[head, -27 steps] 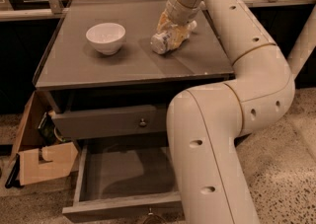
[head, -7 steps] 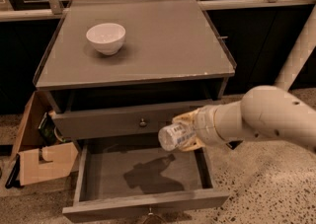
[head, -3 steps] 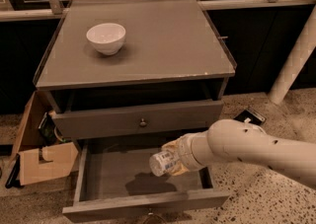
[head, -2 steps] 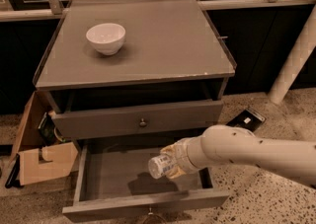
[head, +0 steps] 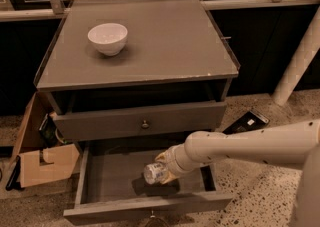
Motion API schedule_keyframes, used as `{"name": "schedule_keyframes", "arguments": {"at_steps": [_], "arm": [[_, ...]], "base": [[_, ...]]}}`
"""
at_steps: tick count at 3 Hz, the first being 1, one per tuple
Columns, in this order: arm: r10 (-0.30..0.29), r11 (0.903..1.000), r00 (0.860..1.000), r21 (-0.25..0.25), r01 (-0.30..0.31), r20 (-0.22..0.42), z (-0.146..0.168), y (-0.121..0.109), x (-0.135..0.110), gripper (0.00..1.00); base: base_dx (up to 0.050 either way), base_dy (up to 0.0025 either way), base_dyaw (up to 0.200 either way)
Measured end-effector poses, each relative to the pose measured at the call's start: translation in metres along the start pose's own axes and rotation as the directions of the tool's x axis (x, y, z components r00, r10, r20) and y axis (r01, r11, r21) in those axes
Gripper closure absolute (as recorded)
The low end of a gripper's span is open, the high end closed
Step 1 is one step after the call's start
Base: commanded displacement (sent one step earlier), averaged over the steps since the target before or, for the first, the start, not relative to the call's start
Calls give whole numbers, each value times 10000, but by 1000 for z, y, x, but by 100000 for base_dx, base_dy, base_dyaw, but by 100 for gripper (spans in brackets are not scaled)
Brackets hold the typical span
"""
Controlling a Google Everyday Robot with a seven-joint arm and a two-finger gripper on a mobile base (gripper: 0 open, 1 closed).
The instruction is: Place blue plastic bottle into middle drawer
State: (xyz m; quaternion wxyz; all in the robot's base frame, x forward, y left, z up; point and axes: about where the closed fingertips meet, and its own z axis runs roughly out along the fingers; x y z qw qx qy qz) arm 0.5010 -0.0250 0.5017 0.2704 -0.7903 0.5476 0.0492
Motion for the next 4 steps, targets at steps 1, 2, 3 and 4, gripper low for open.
{"name": "schedule_keyframes", "arguments": {"at_steps": [1,2,3,4], "arm": [[21,9994,10000,-351,-21,-2,33,-1,5,100],[-4,9980,10000,-625,0,-61,55,0,9,100],[22,9951,9996,-989,-49,-266,75,3,16,100],[0,9949,9996,-1013,-28,-274,76,3,15,74]], "base": [[0,0,0],[0,0,0],[0,0,0],[0,0,0]]}}
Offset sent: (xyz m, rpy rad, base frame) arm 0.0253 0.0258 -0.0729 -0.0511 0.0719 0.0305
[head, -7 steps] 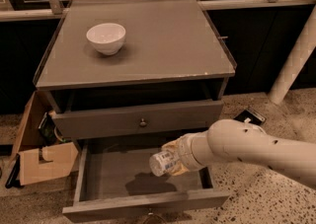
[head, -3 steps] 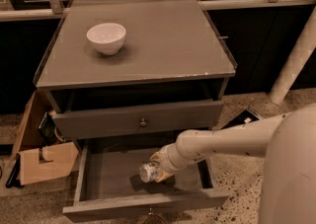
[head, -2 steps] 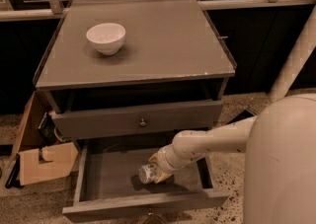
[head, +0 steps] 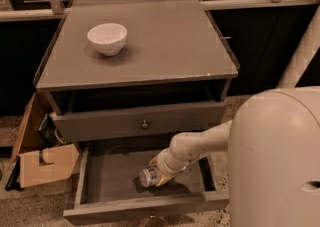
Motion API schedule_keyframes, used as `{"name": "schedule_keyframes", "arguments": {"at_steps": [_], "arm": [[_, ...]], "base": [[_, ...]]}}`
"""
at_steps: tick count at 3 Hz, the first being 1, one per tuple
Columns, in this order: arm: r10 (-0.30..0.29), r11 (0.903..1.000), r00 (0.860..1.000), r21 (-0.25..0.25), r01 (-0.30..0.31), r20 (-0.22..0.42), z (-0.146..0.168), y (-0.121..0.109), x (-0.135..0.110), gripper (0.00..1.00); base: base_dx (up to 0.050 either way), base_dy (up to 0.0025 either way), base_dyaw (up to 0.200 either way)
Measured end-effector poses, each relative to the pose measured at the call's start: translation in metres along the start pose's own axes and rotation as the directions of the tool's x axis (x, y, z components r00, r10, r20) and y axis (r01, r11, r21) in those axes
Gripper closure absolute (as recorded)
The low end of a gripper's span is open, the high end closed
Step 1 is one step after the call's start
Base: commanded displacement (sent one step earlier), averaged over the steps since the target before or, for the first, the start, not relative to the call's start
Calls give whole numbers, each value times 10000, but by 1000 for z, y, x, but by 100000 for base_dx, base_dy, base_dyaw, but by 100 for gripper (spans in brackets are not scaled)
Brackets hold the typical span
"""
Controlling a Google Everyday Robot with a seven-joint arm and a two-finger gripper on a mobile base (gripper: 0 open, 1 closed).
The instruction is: Place blue plastic bottle into middle drawer
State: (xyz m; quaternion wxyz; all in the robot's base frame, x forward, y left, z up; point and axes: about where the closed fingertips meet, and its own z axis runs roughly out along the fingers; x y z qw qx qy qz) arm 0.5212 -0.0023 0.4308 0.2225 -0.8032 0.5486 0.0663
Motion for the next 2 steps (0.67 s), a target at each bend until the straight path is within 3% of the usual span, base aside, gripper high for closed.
{"name": "schedule_keyframes", "arguments": {"at_steps": [2], "arm": [[-3,10000,10000,0,3,-2,0,0,0,26]], "base": [[0,0,0]]}}
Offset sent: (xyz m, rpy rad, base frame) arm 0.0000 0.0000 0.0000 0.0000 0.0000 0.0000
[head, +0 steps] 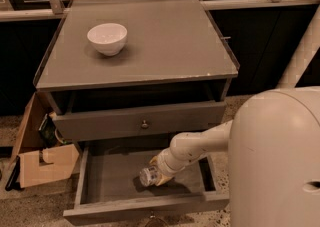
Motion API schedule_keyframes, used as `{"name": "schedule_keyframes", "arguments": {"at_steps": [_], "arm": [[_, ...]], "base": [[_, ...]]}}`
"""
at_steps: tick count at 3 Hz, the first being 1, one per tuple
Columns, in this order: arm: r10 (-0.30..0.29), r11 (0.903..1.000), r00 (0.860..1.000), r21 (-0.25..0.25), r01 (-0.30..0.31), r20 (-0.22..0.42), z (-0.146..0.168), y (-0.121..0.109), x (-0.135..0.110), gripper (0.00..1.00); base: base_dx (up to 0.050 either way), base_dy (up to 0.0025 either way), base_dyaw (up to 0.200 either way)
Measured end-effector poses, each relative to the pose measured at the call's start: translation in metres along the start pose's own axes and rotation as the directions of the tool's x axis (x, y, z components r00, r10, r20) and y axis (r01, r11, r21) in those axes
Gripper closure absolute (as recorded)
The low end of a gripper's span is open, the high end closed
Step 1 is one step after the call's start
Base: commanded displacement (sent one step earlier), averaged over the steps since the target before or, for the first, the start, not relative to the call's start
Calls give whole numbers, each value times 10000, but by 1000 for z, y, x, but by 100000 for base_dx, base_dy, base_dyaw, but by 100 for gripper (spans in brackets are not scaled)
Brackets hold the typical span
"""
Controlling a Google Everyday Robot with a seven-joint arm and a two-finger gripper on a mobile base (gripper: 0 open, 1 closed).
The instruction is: Place blue plastic bottle into middle drawer
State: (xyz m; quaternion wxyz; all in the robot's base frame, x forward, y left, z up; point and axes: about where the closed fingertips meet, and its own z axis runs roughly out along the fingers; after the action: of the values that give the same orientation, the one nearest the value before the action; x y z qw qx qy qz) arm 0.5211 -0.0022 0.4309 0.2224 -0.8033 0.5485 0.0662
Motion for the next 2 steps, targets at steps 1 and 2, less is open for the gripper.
{"name": "schedule_keyframes", "arguments": {"at_steps": [1,2], "arm": [[-134,9999,9999,0,134,-105,-1,-1,-2,5],[-369,9991,9990,200,375,-269,-14,-12,-10,0]], "base": [[0,0,0],[0,0,0]]}}
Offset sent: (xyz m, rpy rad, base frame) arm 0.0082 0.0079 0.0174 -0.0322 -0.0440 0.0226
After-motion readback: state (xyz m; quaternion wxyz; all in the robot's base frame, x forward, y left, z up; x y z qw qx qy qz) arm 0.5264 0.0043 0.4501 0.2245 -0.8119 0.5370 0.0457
